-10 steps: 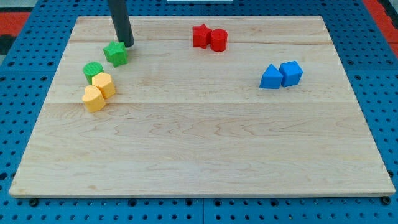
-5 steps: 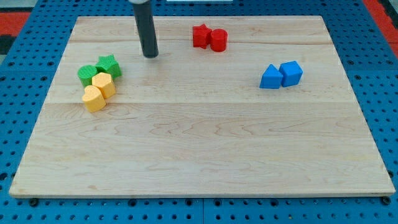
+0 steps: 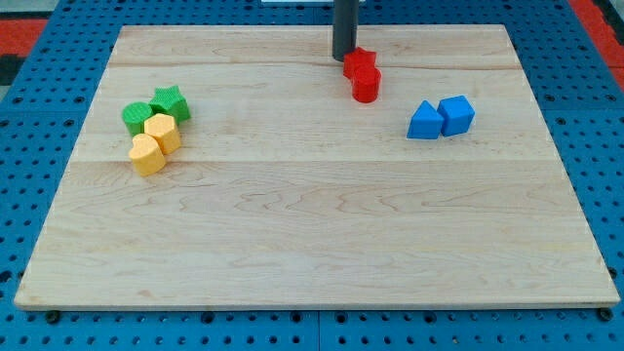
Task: Move red star into blue triangle
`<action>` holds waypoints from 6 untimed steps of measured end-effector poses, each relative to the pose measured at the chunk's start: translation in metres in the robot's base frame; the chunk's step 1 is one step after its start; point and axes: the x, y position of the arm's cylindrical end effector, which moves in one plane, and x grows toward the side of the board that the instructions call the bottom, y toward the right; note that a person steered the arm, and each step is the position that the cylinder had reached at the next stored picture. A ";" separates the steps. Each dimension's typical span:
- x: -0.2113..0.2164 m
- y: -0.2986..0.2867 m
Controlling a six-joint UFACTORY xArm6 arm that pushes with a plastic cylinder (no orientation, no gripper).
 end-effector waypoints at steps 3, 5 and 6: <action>0.053 0.085; 0.052 0.143; 0.071 0.194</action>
